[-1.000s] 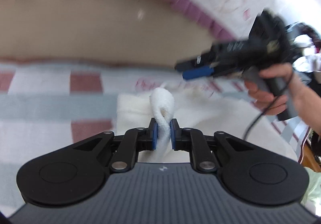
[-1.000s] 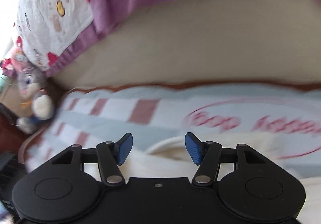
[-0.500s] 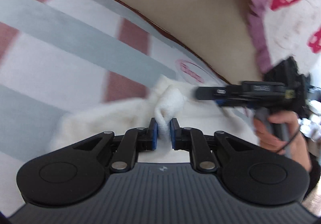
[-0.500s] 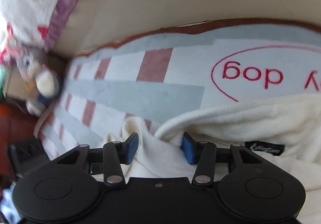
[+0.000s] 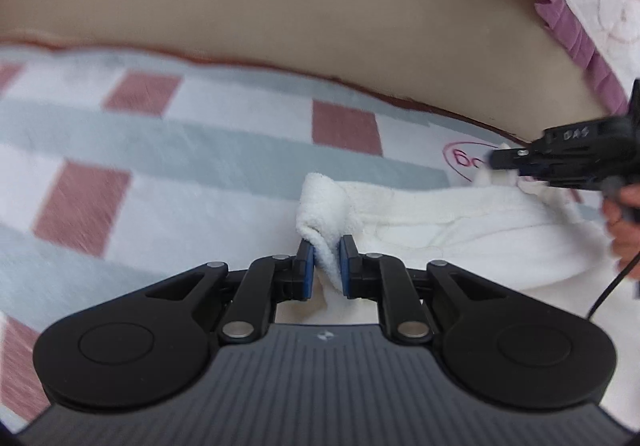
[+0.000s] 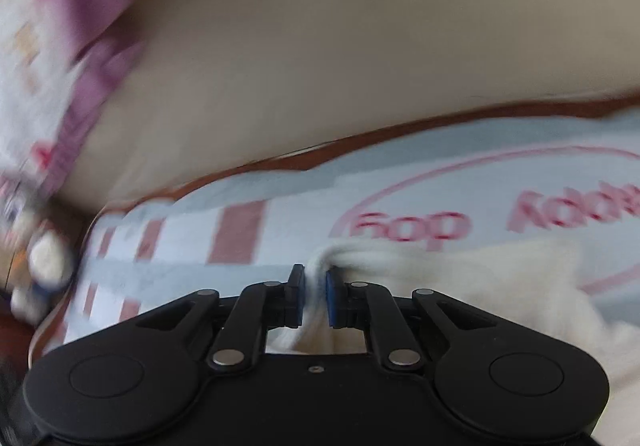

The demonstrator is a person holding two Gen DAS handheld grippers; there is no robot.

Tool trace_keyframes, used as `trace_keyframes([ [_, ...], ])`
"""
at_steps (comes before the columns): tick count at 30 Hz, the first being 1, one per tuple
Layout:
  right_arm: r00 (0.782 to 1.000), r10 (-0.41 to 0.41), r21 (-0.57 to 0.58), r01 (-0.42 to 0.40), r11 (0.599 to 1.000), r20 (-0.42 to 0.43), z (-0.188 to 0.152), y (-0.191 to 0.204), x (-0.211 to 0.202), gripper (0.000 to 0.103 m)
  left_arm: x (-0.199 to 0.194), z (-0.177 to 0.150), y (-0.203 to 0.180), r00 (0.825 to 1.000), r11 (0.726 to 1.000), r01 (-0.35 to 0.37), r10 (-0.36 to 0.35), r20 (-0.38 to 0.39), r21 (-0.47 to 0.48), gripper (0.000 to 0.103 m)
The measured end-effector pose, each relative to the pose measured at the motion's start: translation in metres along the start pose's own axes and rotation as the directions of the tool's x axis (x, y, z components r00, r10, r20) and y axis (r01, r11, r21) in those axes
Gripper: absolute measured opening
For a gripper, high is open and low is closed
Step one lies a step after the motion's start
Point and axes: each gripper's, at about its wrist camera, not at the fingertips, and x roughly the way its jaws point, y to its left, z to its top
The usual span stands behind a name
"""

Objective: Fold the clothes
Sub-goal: 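Pinch the fleece edge with the left gripper while the right gripper pinches the hem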

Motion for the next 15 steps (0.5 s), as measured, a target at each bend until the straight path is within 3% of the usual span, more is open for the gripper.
trace_keyframes([
  [1, 1.0, -0.009, 0.035, 0.009, 0.999, 0.017, 0.004, -0.006, -0.009, 0.023, -0.001, 0.0, -0.002, 1.0, 1.0, -0.017, 0.017, 0.011, 0.02, 0.013],
  [3, 0.996, -0.013, 0.063, 0.007, 0.998, 0.093, 0.01, -0.016, -0.04, 0.044, -0.002, 0.0, -0.006, 0.998, 0.997, -0.05, 0.049, 0.031, 0.057, 0.013],
  [6, 0.98, 0.022, 0.007, -0.024, 1.0, 0.195, 0.002, -0.033, -0.102, 0.046, -0.004, 0.002, -0.006, 0.998, 0.998, -0.037, 0.034, 0.061, 0.055, 0.013],
  [9, 0.972, -0.052, -0.112, 0.08, 0.991, 0.23, -0.025, -0.043, -0.145, 0.049, -0.008, 0.003, -0.006, 0.996, 0.999, -0.016, 0.012, 0.09, 0.047, 0.013],
  [12, 0.928, -0.17, -0.171, 0.236, 0.957, 0.331, -0.06, -0.054, -0.17, 0.064, -0.011, 0.005, -0.005, 0.993, 0.999, 0.005, -0.01, 0.12, 0.04, 0.013],
  [14, 0.897, -0.216, -0.175, 0.301, 0.937, 0.387, -0.077, -0.066, -0.183, 0.066, -0.013, 0.006, -0.005, 0.99, 0.999, 0.019, -0.024, 0.14, 0.035, 0.013],
  [15, 0.897, -0.239, -0.148, 0.311, 0.939, 0.373, -0.078, -0.075, -0.187, 0.066, -0.014, 0.007, -0.005, 0.989, 0.999, 0.028, -0.032, 0.148, 0.031, 0.013],
])
